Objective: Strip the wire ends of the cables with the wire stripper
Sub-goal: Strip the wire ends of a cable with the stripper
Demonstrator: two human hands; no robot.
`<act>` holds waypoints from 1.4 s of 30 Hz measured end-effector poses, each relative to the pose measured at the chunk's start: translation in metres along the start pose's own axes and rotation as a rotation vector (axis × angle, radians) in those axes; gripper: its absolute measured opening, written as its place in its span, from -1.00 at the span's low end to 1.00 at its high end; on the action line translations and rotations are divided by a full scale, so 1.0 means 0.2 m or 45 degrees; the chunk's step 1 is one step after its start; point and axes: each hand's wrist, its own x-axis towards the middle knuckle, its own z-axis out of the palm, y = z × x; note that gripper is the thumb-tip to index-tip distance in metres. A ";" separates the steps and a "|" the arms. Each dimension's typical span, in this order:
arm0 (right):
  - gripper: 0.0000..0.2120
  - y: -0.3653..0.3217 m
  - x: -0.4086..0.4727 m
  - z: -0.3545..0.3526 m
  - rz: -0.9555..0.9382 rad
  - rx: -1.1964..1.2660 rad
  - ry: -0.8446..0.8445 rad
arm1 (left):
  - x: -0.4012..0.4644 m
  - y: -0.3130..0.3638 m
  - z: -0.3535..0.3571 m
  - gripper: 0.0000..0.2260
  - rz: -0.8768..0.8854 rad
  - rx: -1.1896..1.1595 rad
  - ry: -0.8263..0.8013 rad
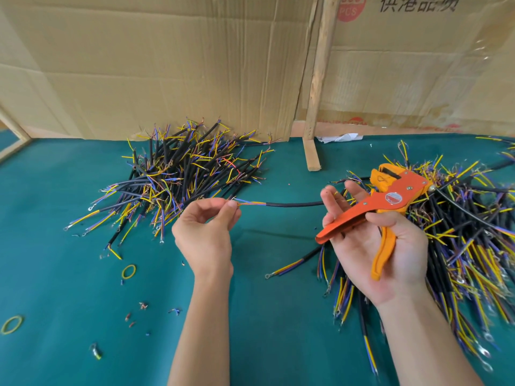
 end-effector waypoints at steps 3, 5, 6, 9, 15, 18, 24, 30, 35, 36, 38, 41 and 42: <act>-0.42 0.00 -0.01 0.00 0.015 -0.007 -0.018 | 0.00 0.01 0.01 -0.88 -0.073 -0.110 0.026; -0.43 0.00 -0.01 0.01 0.050 -0.025 -0.033 | 0.00 0.03 0.02 -0.93 -0.186 -0.274 0.009; -0.44 0.01 -0.01 0.01 0.072 -0.042 -0.039 | 0.00 0.03 0.02 -0.95 -0.234 -0.355 -0.002; -0.45 0.03 -0.01 0.02 0.159 -0.112 -0.058 | -0.02 0.06 0.04 -0.96 -0.317 -0.571 -0.042; -0.48 0.11 -0.03 0.07 0.342 -0.275 -0.085 | -0.03 0.09 0.04 -0.86 -0.329 -0.666 -0.196; -0.50 0.15 -0.03 0.08 0.391 -0.318 -0.087 | -0.04 0.10 0.05 -0.85 -0.349 -0.651 -0.208; -0.52 0.17 -0.02 0.08 0.397 -0.330 -0.036 | -0.02 0.12 0.03 -0.80 -0.464 -0.745 -0.148; -0.55 0.16 -0.01 0.08 0.246 -0.307 0.048 | -0.02 0.09 0.05 -0.97 -0.489 -0.573 -0.171; -0.57 0.11 0.00 0.07 0.044 -0.117 0.117 | -0.03 0.05 0.05 -0.86 -0.287 -0.062 0.037; -0.57 0.10 0.00 0.06 0.027 -0.074 0.107 | -0.03 0.03 0.05 -0.88 -0.170 0.162 0.071; -0.54 0.08 0.00 0.06 0.016 -0.029 0.084 | -0.06 0.01 0.05 -0.91 0.098 0.642 0.087; -0.49 0.07 0.00 0.05 0.053 -0.023 0.042 | -0.09 0.01 0.06 -0.75 0.527 0.844 0.059; -0.47 0.07 0.00 0.05 0.076 -0.023 0.021 | -0.09 0.01 0.07 -0.74 0.661 0.833 -0.029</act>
